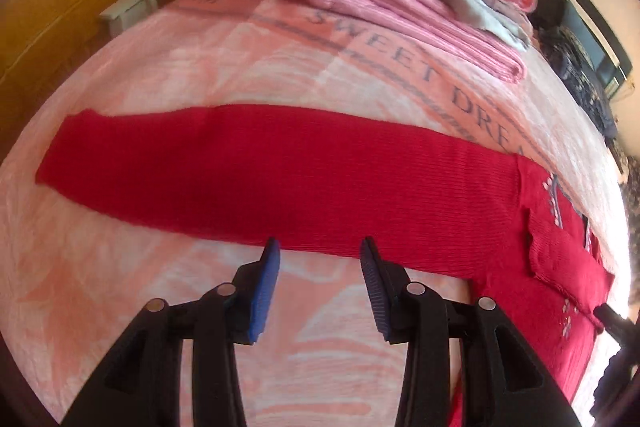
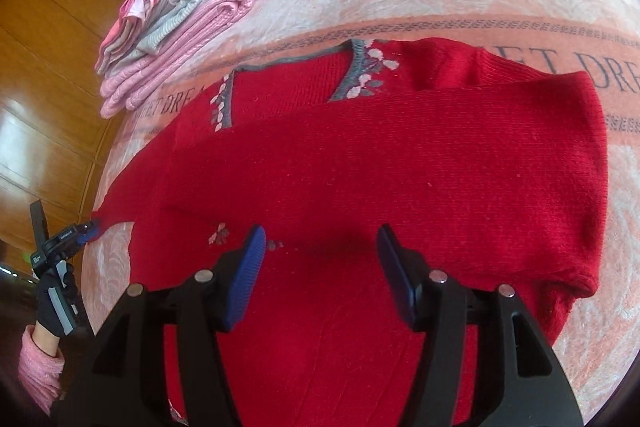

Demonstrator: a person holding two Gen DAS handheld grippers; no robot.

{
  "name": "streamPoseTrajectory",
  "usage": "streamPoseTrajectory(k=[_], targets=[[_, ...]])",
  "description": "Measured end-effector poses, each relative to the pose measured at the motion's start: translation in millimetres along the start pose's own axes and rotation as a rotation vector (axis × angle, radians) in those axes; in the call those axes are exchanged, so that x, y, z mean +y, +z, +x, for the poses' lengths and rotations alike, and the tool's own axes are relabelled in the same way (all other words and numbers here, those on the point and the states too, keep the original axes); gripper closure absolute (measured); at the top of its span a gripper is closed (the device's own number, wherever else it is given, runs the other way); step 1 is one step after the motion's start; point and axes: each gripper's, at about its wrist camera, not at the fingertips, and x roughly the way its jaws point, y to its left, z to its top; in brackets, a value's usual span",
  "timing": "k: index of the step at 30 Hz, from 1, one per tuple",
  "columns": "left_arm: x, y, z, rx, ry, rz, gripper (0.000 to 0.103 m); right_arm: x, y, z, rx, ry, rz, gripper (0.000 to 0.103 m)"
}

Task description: Fold small clothes

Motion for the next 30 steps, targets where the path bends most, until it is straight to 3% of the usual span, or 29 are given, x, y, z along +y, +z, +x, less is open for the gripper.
streamPoseTrajectory(k=[4,7,13,21,26,30], targets=[[85,13,-3,-0.003,0.019,-0.198,0.061,23,1,15,0.022,-0.016,-0.055,0.044],[128,17,-2,-0.016,0.019,-0.287,0.061,31,2,25,0.029,-0.033,-0.066,0.042],[193,29,14,-0.058,-0.091,-0.444,0.061,34,6,37,0.022,-0.043,-0.063,0.040],[214,49,22,-0.138,-0.113,-0.434,0.063,35,8,43,0.003,-0.051,-0.057,0.036],[213,53,22,-0.171,-0.073,-0.385,0.084,41,6,46,-0.007,-0.074,-0.089,0.032],[212,49,15,-0.207,-0.076,-0.369,0.090,42,4,45,-0.009,-0.082,-0.109,0.032]])
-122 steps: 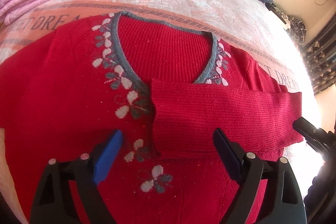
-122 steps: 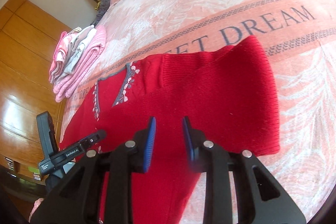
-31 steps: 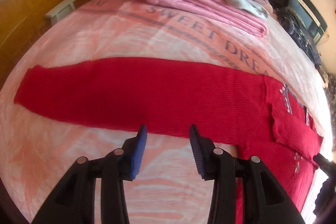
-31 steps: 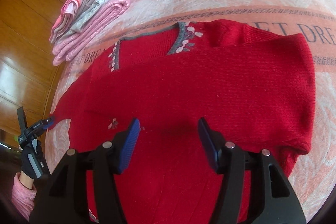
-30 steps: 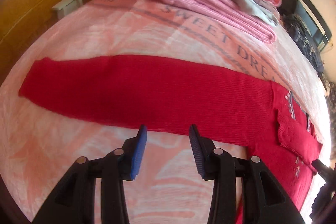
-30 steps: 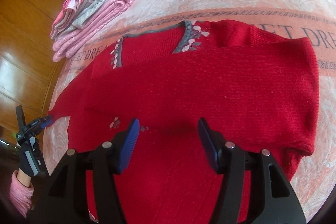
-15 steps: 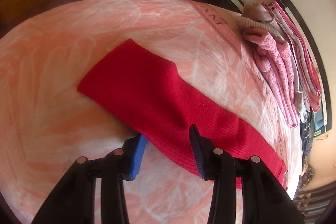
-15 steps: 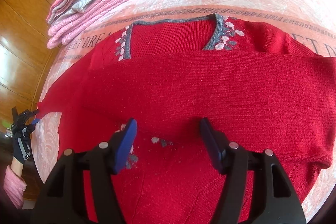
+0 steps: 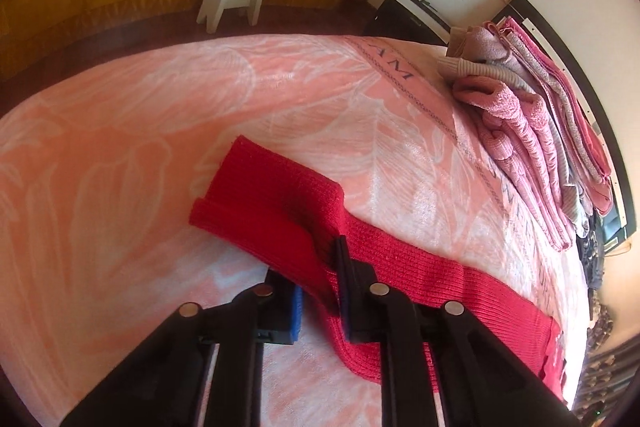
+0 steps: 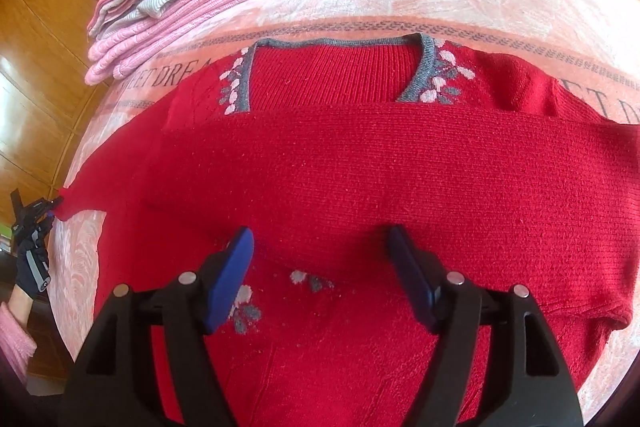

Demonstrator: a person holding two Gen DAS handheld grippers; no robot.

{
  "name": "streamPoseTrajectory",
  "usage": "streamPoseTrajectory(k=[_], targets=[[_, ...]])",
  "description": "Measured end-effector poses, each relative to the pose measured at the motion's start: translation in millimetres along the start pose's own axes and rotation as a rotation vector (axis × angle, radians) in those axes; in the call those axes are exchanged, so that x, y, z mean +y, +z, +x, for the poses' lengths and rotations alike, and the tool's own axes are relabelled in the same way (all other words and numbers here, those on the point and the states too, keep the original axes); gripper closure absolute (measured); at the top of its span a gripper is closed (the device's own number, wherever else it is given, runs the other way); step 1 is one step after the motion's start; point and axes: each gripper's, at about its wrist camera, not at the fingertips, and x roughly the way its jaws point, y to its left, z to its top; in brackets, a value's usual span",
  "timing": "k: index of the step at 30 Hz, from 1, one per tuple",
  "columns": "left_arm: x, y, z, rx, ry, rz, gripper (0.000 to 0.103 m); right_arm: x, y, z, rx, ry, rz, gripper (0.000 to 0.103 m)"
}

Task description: Fold small clothes

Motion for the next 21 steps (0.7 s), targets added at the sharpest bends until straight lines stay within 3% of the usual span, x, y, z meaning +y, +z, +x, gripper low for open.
streamPoseTrajectory(k=[6,11,21], targets=[[-29,-4,-12,-0.065,-0.002,0.070,0.092,-6,-4,-7,0.000,0.033,0.023,0.034],[-78,-17,-22,-0.107,-0.038,0.177,0.093,-10,-10,-17,-0.009,0.042,0.024,0.034],[-203,-83,-19,-0.050,-0.213,0.389,0.093,-34,-23,-38,-0.026,0.027,0.029,0.034]])
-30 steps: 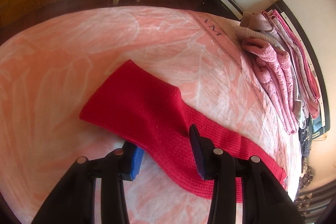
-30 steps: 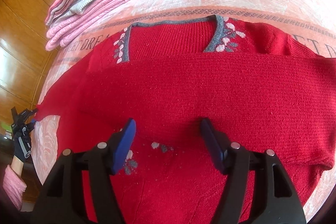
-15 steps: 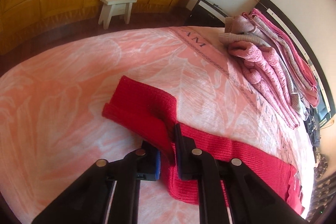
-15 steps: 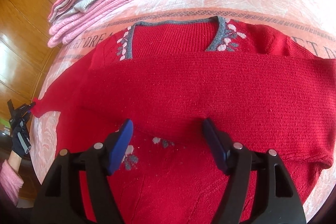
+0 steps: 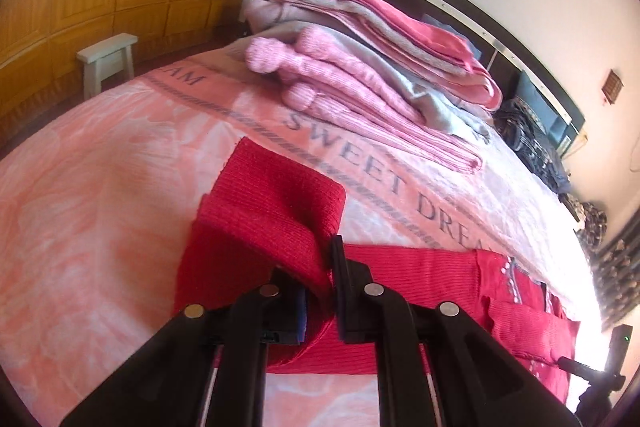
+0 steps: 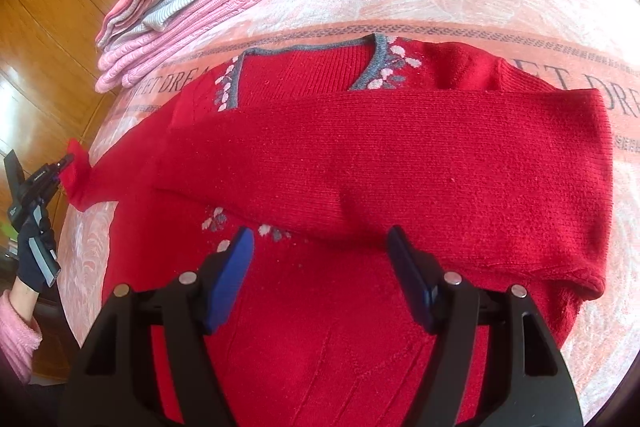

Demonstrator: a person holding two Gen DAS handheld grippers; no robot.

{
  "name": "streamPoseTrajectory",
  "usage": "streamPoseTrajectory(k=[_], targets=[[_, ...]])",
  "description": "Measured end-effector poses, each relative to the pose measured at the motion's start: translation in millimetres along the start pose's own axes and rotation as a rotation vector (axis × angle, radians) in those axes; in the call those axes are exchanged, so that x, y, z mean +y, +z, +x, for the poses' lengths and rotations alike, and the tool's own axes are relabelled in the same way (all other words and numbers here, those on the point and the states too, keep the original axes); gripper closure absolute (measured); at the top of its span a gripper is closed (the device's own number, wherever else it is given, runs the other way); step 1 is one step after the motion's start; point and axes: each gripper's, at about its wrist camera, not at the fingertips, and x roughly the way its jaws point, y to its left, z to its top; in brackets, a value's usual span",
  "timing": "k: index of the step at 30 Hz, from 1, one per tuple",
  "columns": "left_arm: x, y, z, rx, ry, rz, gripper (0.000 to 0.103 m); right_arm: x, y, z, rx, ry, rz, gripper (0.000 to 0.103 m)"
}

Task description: Fold small clothes

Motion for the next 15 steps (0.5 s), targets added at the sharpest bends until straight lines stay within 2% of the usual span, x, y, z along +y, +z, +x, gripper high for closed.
streamPoseTrajectory(k=[11,15], targets=[[-142,-47,33,0.074,-0.159,0.153,0.093,-46,-14,-23,-0.015,0.005,0.066,0.034],[-188,-66,42,0.094,-0.193,0.219,0.093,-59,-21,-26,-0.014,0.005,0.079,0.034]])
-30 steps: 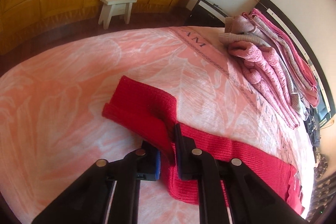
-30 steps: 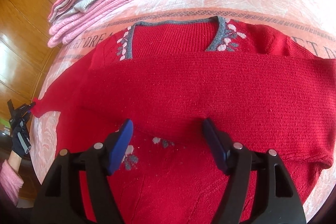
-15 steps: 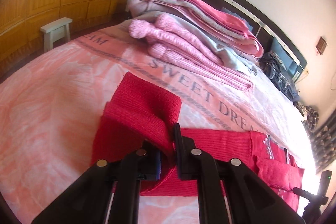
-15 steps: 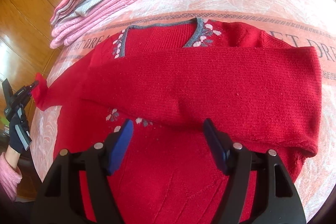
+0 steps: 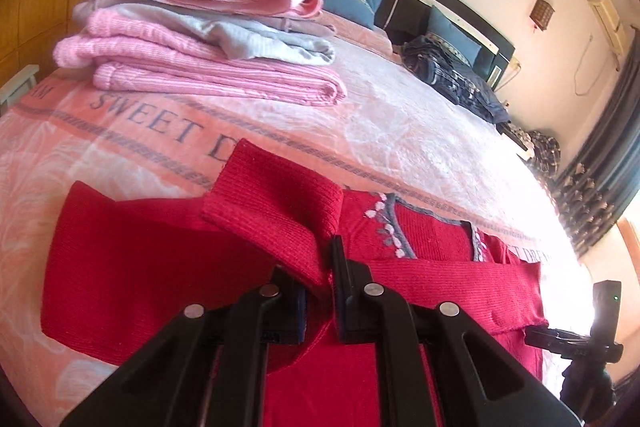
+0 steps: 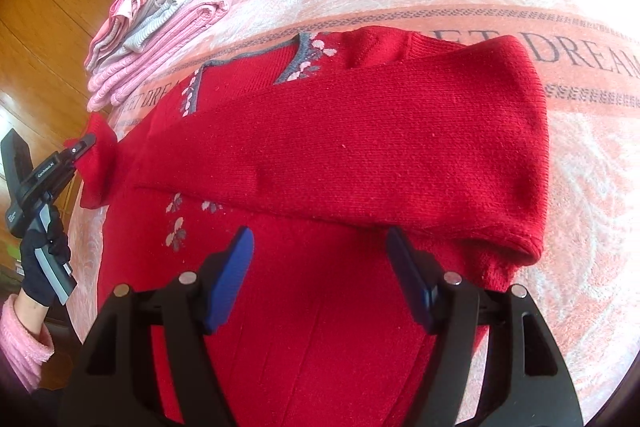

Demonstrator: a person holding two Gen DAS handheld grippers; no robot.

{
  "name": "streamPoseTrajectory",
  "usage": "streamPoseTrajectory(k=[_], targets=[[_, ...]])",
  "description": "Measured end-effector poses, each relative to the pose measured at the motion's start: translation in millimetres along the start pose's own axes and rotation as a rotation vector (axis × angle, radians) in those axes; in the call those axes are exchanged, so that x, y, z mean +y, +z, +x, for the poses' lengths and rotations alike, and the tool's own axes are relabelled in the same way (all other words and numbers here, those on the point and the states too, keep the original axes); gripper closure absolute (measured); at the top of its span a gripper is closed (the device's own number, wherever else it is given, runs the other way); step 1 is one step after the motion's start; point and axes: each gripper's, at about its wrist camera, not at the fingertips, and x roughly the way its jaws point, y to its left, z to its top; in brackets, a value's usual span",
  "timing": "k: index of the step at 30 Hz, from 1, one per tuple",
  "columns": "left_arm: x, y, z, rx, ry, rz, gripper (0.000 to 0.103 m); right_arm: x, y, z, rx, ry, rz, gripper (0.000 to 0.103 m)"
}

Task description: Fold small clothes

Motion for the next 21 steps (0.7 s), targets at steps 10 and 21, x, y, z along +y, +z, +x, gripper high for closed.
streamPoseTrajectory(k=[10,21], targets=[[-70,-31,49,0.105,-0.022,0.134,0.092,-23,-7,-9,-0.008,0.011,0.026,0.034],[-131,-76,40,0.246,-0.253,0.533,0.079,-16,1,-5,-0.006,0.002,0.035,0.033]])
